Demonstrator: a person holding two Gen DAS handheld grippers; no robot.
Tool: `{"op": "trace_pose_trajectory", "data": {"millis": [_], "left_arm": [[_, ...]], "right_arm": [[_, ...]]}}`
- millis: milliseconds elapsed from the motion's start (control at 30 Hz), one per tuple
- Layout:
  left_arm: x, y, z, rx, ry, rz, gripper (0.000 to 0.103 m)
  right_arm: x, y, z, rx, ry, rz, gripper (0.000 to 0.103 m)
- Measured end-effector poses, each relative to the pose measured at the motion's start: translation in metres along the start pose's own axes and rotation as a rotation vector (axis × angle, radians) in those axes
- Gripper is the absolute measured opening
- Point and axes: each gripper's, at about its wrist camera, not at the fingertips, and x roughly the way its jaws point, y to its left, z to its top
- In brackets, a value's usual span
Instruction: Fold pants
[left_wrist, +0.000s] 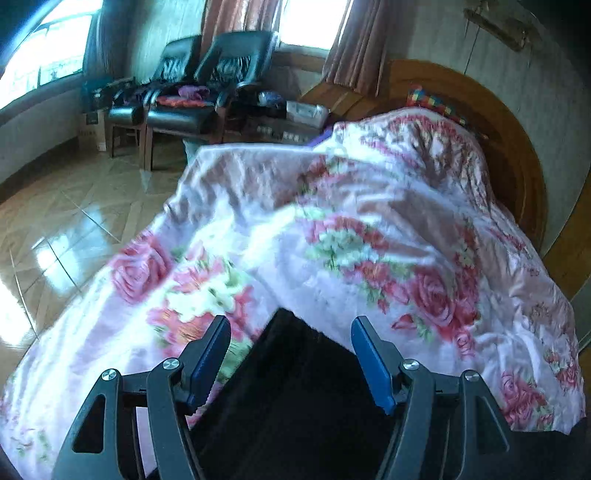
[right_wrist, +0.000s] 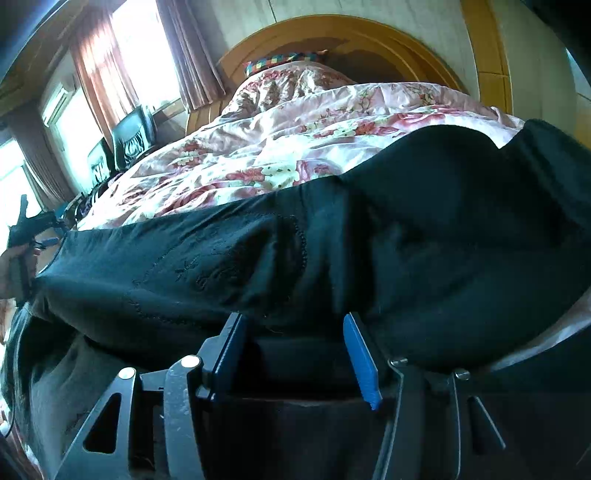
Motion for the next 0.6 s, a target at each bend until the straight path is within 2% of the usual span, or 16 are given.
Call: {"op": "trace_pose_trajectory", "data": {"millis": [33, 100, 133, 167, 200, 300, 400, 600], "left_arm": [[0.007, -0.002, -0.003, 0.007, 0.028, 0.01, 0.068], [0.016, -0.01, -0.009, 0.036, 0.064, 0.042, 0.047], [0.016, -0.015, -0.012, 0.071, 0.058, 0.068, 0.039], [0.014, -0.02, -0.013, 0.099, 0.043, 0.082, 0.024], [0.01, -0.024, -0.015, 0.113, 0.026, 0.07, 0.019], [-0.012, -0.028, -0.016, 0.129, -0.045, 0.045, 0.016], [-0.048, -0.021, -0.018, 0.063, -0.11, -0.047, 0.015], [-0.125, -0.017, -0.039, 0.072, -0.215, -0.167, 0.014]], "right_arm": [[0.0, 0.0, 0.0, 0.0, 0.0, -0.001, 0.057], [0.001, 0.002, -0.001, -0.008, -0.001, -0.012, 0.057], [0.002, 0.002, -0.001, -0.011, -0.002, -0.015, 0.057], [0.002, 0.002, -0.001, -0.012, -0.001, -0.017, 0.057], [0.003, 0.003, -0.001, -0.014, 0.0, -0.021, 0.057], [0.003, 0.002, -0.001, -0.015, 0.001, -0.022, 0.057], [0.004, 0.003, -0.001, -0.015, 0.002, -0.024, 0.057], [0.004, 0.003, 0.0, -0.019, 0.004, -0.03, 0.057]]}}
